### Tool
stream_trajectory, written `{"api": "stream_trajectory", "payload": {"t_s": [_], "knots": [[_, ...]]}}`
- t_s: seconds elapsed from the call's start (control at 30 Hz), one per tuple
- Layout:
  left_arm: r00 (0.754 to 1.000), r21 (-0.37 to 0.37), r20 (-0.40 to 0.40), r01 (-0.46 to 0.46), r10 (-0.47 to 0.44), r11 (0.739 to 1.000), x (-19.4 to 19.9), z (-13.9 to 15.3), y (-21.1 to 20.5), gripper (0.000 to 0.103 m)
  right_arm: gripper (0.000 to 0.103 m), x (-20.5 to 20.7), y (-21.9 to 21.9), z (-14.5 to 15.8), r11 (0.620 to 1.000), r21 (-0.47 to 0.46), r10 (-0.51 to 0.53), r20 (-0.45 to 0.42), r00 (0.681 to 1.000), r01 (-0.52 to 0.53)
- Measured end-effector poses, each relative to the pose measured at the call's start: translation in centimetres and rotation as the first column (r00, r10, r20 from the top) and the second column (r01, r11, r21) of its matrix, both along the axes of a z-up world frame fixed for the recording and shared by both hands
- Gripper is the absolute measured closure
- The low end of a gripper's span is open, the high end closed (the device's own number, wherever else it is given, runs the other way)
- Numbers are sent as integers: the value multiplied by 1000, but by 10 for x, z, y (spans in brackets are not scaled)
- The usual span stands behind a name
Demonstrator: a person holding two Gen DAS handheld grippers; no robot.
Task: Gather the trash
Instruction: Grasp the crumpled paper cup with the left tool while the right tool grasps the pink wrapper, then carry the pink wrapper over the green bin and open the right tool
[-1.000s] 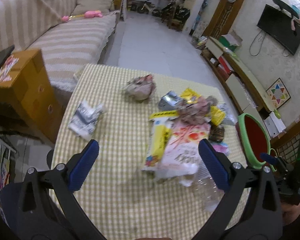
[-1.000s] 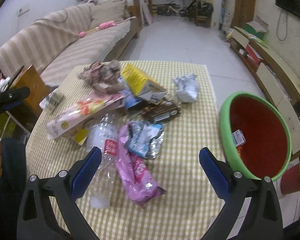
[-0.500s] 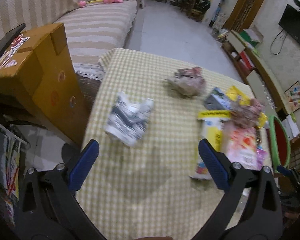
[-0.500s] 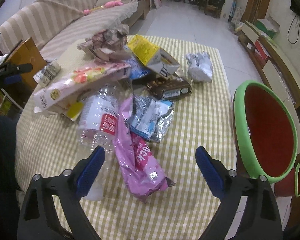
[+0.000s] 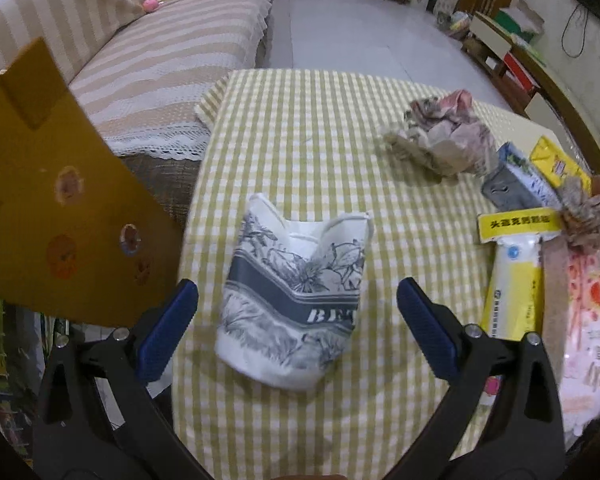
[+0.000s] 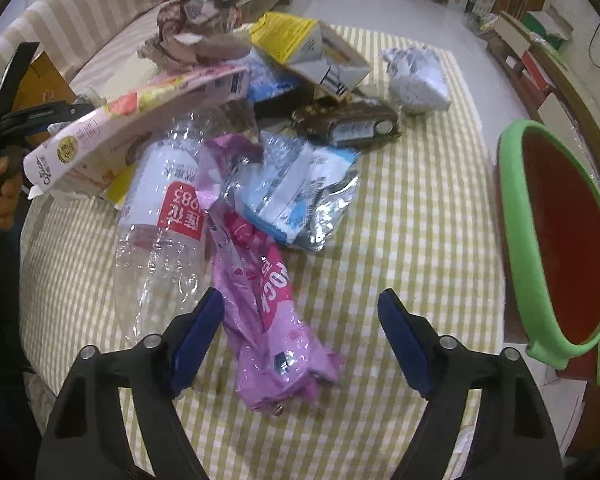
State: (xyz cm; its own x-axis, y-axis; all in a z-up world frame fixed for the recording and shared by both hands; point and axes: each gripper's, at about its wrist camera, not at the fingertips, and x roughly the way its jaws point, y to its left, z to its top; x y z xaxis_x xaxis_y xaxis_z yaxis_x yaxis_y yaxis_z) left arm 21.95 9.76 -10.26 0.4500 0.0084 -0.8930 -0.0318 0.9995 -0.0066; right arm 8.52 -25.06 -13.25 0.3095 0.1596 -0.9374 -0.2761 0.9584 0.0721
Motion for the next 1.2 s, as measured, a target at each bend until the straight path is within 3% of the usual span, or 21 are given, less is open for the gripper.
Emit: {"api": "stream_trajectory", "payload": {"t_s": [0.07, 0.2, 0.3, 0.53, 1.2], "knots": [[1000, -4, 0, 4, -4, 1000, 1, -3, -1, 9, 44, 1, 2, -3, 1000, -1, 13, -13, 1000, -13], [1000, -33, -11, 4, -4, 999, 2, -7, 1, 33, 73, 0, 7, -8, 999, -4, 44, -32, 999, -44], [1000, -61, -24, -2, 0, 998, 1, -8, 4, 48, 82, -1, 11, -7, 998, -7, 60, -31, 998, -61], [1000, -84, -5, -6, 5, 996, -10, 1, 0, 49, 87, -11, 12, 1, 997, -9, 82, -16, 996, -82], [993, -73, 111, 49, -41, 996, -66, 70, -32, 49, 88, -36, 0, 63, 996, 59, 55, 110, 992, -62]]}}
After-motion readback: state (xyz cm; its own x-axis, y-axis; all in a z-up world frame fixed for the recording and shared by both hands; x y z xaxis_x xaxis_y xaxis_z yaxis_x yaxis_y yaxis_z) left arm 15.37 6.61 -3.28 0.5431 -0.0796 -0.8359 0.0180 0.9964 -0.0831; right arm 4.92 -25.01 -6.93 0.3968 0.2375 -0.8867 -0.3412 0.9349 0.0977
